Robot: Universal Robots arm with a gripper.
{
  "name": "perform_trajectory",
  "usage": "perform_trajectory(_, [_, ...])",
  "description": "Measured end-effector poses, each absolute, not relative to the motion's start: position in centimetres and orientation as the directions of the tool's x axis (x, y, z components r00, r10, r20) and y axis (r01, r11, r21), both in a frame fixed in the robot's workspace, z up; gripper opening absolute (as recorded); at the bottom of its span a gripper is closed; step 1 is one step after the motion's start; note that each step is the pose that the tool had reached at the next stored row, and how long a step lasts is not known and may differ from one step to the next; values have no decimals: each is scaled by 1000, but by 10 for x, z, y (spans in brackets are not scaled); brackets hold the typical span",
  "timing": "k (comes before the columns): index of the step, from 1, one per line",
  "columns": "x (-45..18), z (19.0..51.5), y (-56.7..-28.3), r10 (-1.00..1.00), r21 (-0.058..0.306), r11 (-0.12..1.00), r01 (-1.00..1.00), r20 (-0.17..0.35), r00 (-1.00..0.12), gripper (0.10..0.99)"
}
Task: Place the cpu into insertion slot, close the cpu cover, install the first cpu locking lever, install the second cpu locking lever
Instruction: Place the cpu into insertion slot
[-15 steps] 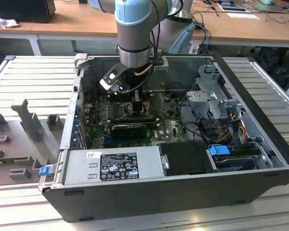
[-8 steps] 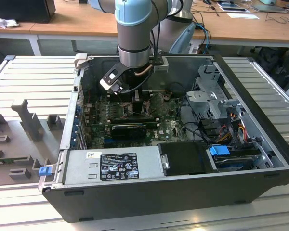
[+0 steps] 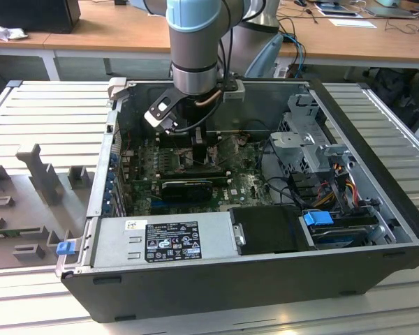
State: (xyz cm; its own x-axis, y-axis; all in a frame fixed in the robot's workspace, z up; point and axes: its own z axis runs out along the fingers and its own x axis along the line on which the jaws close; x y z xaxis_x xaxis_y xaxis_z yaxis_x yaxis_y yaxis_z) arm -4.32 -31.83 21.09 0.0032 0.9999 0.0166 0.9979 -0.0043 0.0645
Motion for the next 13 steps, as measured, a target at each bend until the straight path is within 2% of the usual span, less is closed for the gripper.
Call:
perform_trajectory(4, [-43, 216, -318, 1000, 64, -4, 998, 17, 3, 592])
perform_trajectory(5, [-43, 217, -318, 1000, 64, -4, 998, 17, 3, 463])
perform_trajectory(6, [-43, 217, -318, 1000, 64, -4, 998, 17, 3, 400])
perform_trajectory(7, [-43, 218, -318, 1000, 64, -4, 998, 17, 3, 400])
perform_trajectory(8, [-43, 219, -318, 1000, 64, -4, 998, 17, 3, 341])
perform_trajectory(9, [-43, 220, -318, 1000, 64, -4, 998, 17, 3, 161])
perform_trajectory(10, [-43, 220, -318, 1000, 64, -4, 998, 17, 3, 106])
perform_trajectory(13, [-43, 222, -318, 1000, 64, -4, 998, 15, 3, 106])
